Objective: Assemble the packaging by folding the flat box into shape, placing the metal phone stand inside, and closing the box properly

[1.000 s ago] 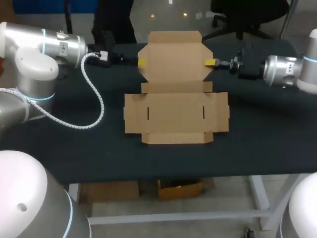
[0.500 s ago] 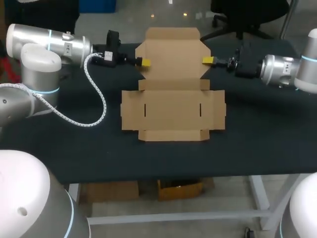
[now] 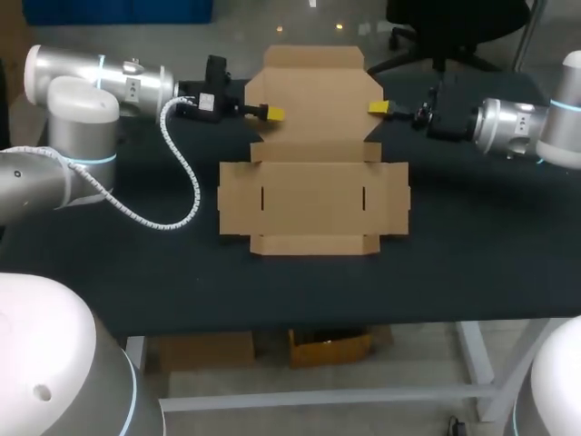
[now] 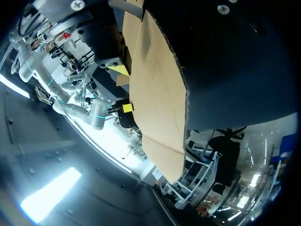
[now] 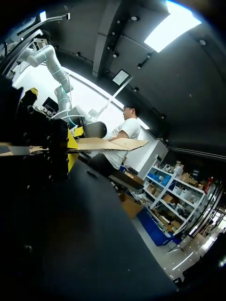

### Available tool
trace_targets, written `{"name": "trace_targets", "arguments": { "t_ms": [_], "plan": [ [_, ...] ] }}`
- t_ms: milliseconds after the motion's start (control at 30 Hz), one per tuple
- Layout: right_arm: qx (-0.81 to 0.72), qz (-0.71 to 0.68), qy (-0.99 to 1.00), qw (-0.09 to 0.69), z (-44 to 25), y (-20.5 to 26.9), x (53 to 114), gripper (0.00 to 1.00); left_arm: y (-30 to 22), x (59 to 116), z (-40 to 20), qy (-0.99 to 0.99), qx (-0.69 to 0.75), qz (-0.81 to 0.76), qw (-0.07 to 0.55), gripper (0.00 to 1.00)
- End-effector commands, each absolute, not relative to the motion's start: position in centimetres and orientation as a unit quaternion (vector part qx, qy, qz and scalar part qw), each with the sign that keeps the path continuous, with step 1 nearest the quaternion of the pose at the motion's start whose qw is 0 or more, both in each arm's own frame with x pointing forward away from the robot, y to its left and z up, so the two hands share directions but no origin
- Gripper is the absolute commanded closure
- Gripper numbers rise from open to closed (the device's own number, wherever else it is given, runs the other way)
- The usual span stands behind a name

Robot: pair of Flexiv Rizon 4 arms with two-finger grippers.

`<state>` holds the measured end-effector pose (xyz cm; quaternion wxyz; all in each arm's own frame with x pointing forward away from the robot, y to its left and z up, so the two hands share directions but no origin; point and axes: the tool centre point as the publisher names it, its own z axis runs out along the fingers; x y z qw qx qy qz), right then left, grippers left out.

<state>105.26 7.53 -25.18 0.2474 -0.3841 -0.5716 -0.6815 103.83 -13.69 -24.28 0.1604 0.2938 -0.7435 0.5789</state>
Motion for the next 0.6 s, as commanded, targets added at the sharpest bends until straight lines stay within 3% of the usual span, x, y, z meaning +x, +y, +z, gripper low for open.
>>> {"name": "trace_targets", "arguments": {
  "t_ms": [33,400,600],
  "plan": [
    [-0.379,-0.685,-0.570,0.250,-25.2,7.5,105.6,1.00,-14.1,104.3,-24.4,-0.745,0.286,0.579,0.167,0.58],
    [-0.373,-0.687,-0.570,0.254,-25.0,8.0,105.8,1.00,-15.4,104.1,-24.0,-0.751,0.274,0.576,0.171,0.63],
    [-0.369,-0.688,-0.570,0.254,-24.8,8.0,105.8,1.00,-15.7,104.0,-23.9,-0.752,0.270,0.576,0.172,0.70]
  ]
}}
